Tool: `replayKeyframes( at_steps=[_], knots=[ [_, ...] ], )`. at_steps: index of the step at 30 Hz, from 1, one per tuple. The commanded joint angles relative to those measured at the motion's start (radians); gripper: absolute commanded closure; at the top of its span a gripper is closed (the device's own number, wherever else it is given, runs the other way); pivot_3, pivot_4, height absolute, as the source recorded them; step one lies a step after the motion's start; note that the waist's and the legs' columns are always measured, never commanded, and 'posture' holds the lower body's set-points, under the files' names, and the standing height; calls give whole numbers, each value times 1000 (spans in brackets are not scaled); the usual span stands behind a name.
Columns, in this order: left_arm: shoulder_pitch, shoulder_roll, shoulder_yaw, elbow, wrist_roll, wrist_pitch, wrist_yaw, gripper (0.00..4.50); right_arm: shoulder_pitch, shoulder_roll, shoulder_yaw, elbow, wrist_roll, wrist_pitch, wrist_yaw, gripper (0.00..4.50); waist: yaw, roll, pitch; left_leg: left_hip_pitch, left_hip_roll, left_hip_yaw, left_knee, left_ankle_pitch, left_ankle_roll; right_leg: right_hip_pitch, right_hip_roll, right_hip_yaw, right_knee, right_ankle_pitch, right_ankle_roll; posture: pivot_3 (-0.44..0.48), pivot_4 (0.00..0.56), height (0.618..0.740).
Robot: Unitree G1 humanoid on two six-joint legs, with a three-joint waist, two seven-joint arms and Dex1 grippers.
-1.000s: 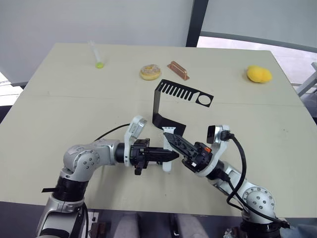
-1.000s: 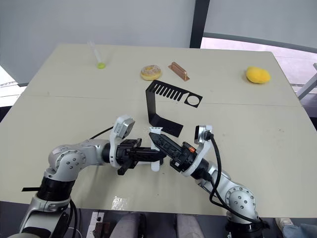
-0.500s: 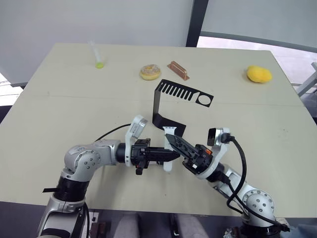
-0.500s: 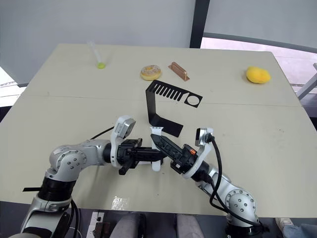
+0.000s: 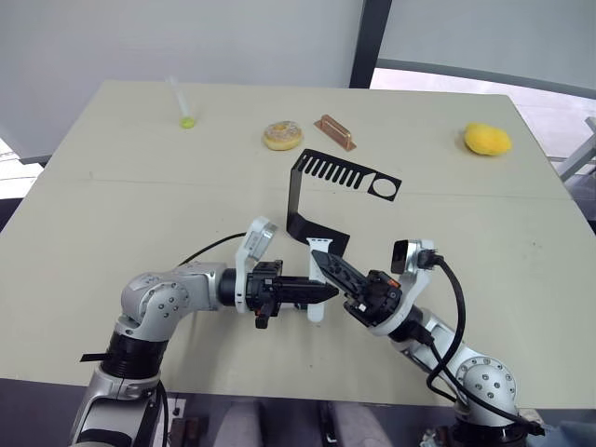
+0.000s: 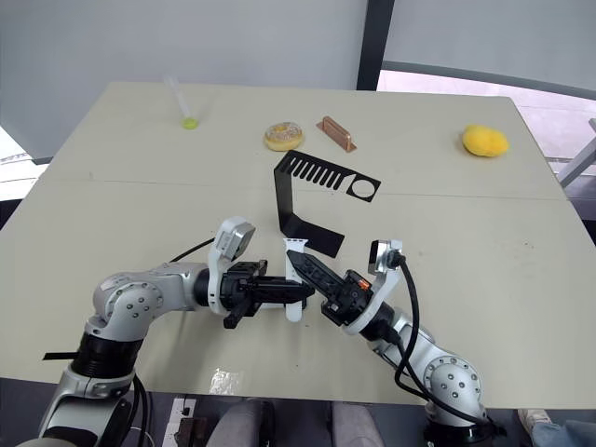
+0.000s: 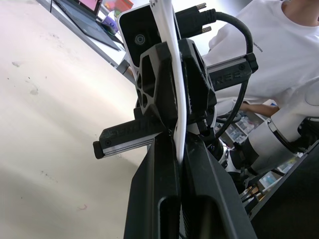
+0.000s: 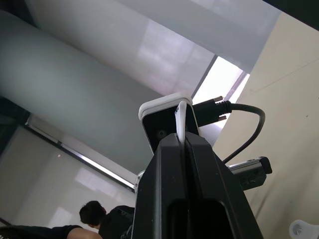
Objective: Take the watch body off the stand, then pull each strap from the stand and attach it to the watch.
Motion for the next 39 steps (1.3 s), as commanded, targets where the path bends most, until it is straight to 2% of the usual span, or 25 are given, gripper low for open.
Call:
replayKeyframes(
  at_steps=[1,3,6,10,13,16,18,21,24,27,33,39],
  knots=[
    [10,8,4,-37,-6,-2,-7,4500,-5,2,-7,-42,37,0,36,4468,0,0,0,0,0,0,0,0,0,0,0,0,0,0,0,0,150,740],
    [23,1,21,-53,15,-71,-27,4500,-15,1,-11,-52,37,-3,34,4468,0,0,0,0,0,0,0,0,0,0,0,0,0,0,0,0,150,740],
    [40,20,9,-89,73,-160,-60,3529,-38,-5,-18,-70,25,-13,30,4500,-1,0,0,0,0,0,0,0,0,0,0,0,0,0,0,0,150,740],
    [91,146,57,-91,245,-404,-159,1530,-77,-98,-43,-137,-159,-57,76,4500,-2,0,0,0,0,0,-1,0,0,0,0,0,-1,0,0,0,150,740],
    [134,239,122,-1,372,-618,-222,22,-54,-199,-84,-179,-263,-87,140,4500,2,0,0,0,0,0,-3,0,0,0,0,0,-3,0,0,0,150,740],
    [195,334,165,111,507,-860,-297,22,-3,-302,-119,-208,-424,-161,226,4500,4,0,0,0,0,1,-6,0,0,0,-2,0,-6,0,0,0,150,740],
    [231,373,220,184,541,-955,-314,22,57,-355,-152,-202,-534,-235,287,4500,7,0,0,0,-1,1,-12,1,1,0,-3,0,-10,0,-1,0,150,740],
    [320,435,339,259,552,-1022,-318,22,211,-434,-224,-156,-745,-419,425,4500,16,0,0,0,-1,1,-16,0,1,-1,-3,-1,-13,0,-1,0,150,740],
    [411,452,407,213,531,-1012,-302,22,339,-441,-329,-94,-790,-499,480,4500,21,0,0,0,0,1,-18,0,2,-1,-3,-1,-15,0,-1,0,150,740],
    [466,444,433,141,513,-974,-271,22,404,-435,-407,-59,-801,-541,507,4500,24,0,0,0,-1,3,-17,-1,3,0,-4,-1,-15,0,0,0,150,740],
    [488,402,390,18,495,-890,-215,22,417,-418,-444,-17,-827,-585,520,4500,22,-1,0,5,-1,3,-16,2,2,3,-5,-1,-10,0,-1,0,150,740],
    [344,389,213,-94,524,-751,-168,22,381,-414,-441,-44,-828,-590,510,4500,23,0,0,5,-1,3,-16,4,1,2,-3,0,-8,1,-2,0,150,740]
  ],
)
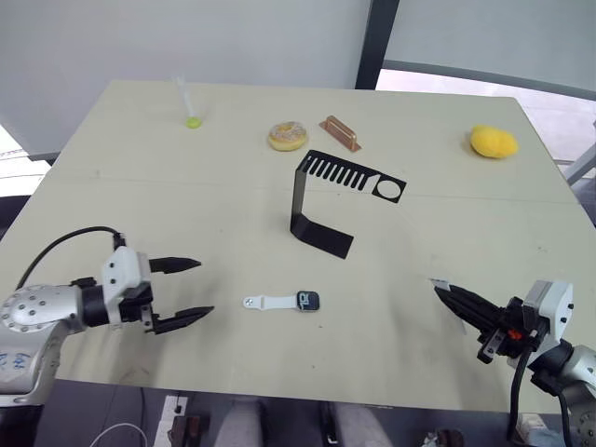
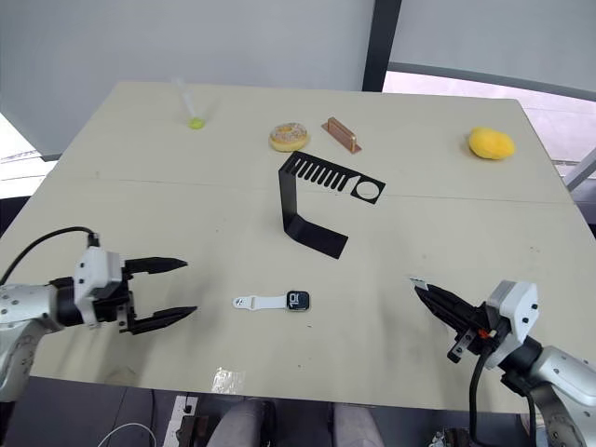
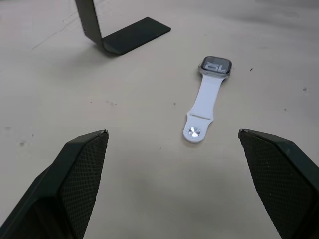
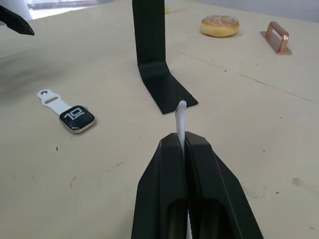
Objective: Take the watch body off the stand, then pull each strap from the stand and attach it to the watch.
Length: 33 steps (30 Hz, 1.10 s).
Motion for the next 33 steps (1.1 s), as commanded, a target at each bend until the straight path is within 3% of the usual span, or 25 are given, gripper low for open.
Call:
replayKeyframes(
  at_steps=[1,7,14,22,33],
  knots=[
    [-97,-1,-104,-79,19,78,27,22,0,4,-20,-57,10,-16,1,4500,2,0,0,-1,0,0,0,0,0,-1,0,0,0,0,0,0,150,740],
    [-338,-95,-398,-49,186,162,70,22,41,20,15,-129,-26,-24,0,4500,8,0,0,-2,-1,0,3,0,0,0,3,0,0,0,1,0,150,740],
    [-424,-218,-610,58,373,124,112,22,68,30,58,-178,-41,-9,-5,4500,2,0,0,0,0,3,5,1,-2,-1,6,6,4,1,2,0,150,740],
    [-417,-303,-622,88,437,116,176,22,76,29,81,-193,-38,0,-3,4500,7,0,0,-1,0,3,9,1,-2,-1,6,5,6,1,3,0,150,740],
    [-376,-278,-598,83,435,144,157,22,50,27,108,-176,-42,5,-4,4500,5,0,0,-1,1,2,14,1,-1,0,6,5,9,1,3,0,150,740]
  ],
)
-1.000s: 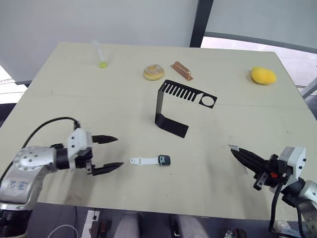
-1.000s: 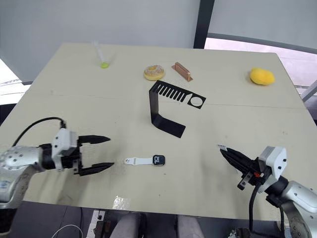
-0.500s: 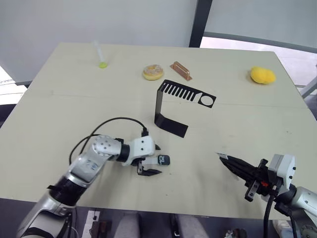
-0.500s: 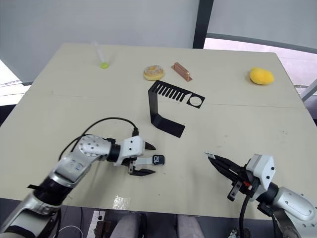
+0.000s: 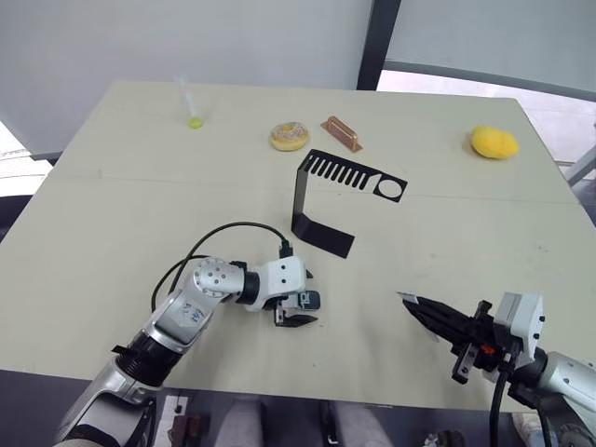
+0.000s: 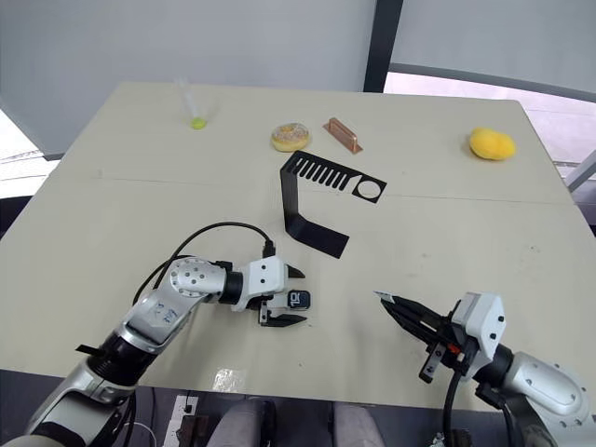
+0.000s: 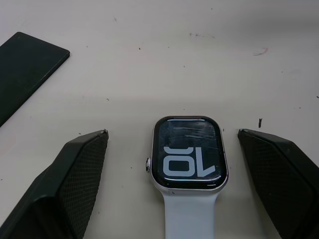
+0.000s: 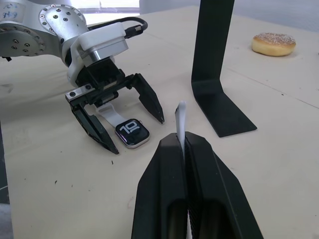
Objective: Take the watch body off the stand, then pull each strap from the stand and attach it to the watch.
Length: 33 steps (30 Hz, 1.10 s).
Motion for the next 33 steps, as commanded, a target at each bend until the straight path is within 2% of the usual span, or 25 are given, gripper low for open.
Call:
replayKeyframes(
  at_steps=[1,5,13,28,31,33],
  knots=[
    [31,29,14,-22,1,20,-13,22,-3,0,-5,-16,5,-1,-6,4500,1,0,0,0,0,0,0,0,0,0,0,0,0,0,0,0,150,740],
    [54,36,25,-23,-13,21,-21,22,0,9,3,-11,-1,-6,-10,4500,1,0,0,0,0,0,1,0,0,0,0,0,1,0,0,0,150,740],
    [47,-16,14,31,-9,4,-12,22,-15,29,26,12,-20,-11,-8,4500,4,0,0,0,0,0,3,0,1,1,-1,0,1,0,0,0,150,740],
    [53,-49,8,77,-10,-37,-26,22,-26,41,44,28,-32,-16,-11,4500,8,-1,-1,0,-1,-1,4,-1,2,2,-1,-1,2,0,1,0,150,740],
    [52,-59,3,89,-5,-42,-28,860,-21,40,45,27,-35,-17,-5,4500,12,-1,-1,0,-1,-1,4,-1,2,2,-1,-1,2,0,1,0,150,740],
    [51,-65,3,100,-4,-41,-29,1836,-21,41,44,28,-34,-16,-5,4500,15,-1,-1,0,-1,0,4,-1,2,2,-1,-1,2,0,1,0,150,740]
  ],
)
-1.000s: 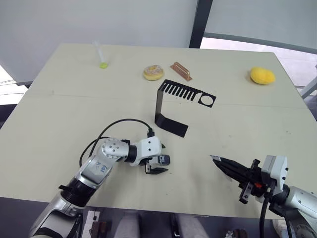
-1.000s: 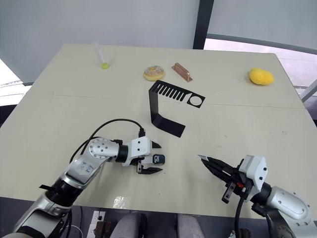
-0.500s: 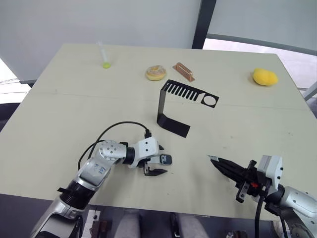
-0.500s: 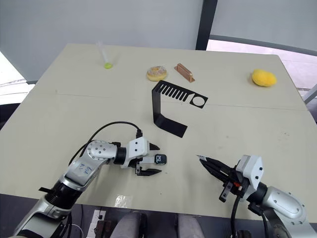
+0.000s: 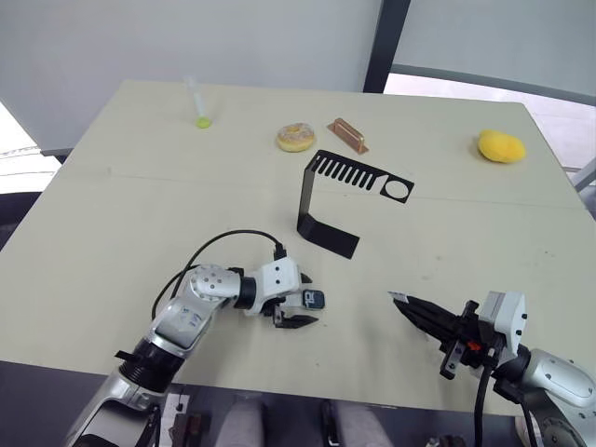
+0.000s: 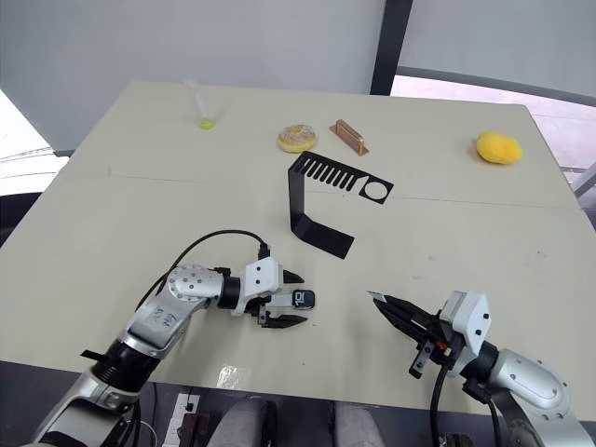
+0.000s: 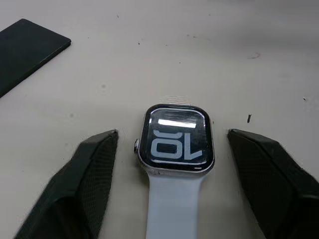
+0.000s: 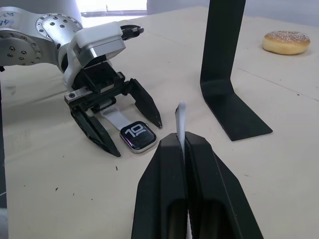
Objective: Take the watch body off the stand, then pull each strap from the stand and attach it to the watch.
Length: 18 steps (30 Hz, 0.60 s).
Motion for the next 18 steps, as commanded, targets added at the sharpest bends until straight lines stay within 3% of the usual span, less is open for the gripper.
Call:
replayKeyframes(
  at_steps=[1,2,3,8,11,14,18],
  knots=[
    [14,-5,-31,36,17,8,-6,2280,4,5,-4,-12,8,-13,-3,4500,3,0,0,0,0,0,0,0,0,0,0,0,0,0,0,0,150,740],
    [13,-7,-30,42,18,8,-5,2809,5,5,-5,-12,10,-13,-3,4500,4,0,0,0,0,0,0,0,0,0,0,0,0,0,0,0,150,740],
    [13,-9,-30,49,18,9,-6,2891,8,5,-6,-13,11,-12,-1,4500,4,0,-1,0,0,0,0,0,0,0,0,0,0,0,0,0,150,740],
    [27,0,-20,53,2,24,-21,2890,20,4,-5,-26,15,-8,-3,4500,7,-1,-2,0,0,0,0,0,0,0,0,0,0,0,0,0,150,740],
    [31,-14,24,22,-68,40,-39,2890,22,2,-6,-32,-2,-24,-3,4500,6,-1,-2,0,0,0,0,0,0,0,0,0,0,0,0,0,150,740],
    [12,-34,167,-102,-352,284,-99,2890,23,-25,-13,-65,-102,-116,16,4500,6,-1,-2,0,1,0,0,0,0,-1,1,0,1,0,0,0,150,740],
    [-52,51,339,-173,-719,694,-159,2890,15,-57,-29,-123,-187,-212,21,4500,3,-1,-1,-2,1,-1,1,0,0,-2,1,-1,2,0,0,0,150,740]
  ],
)
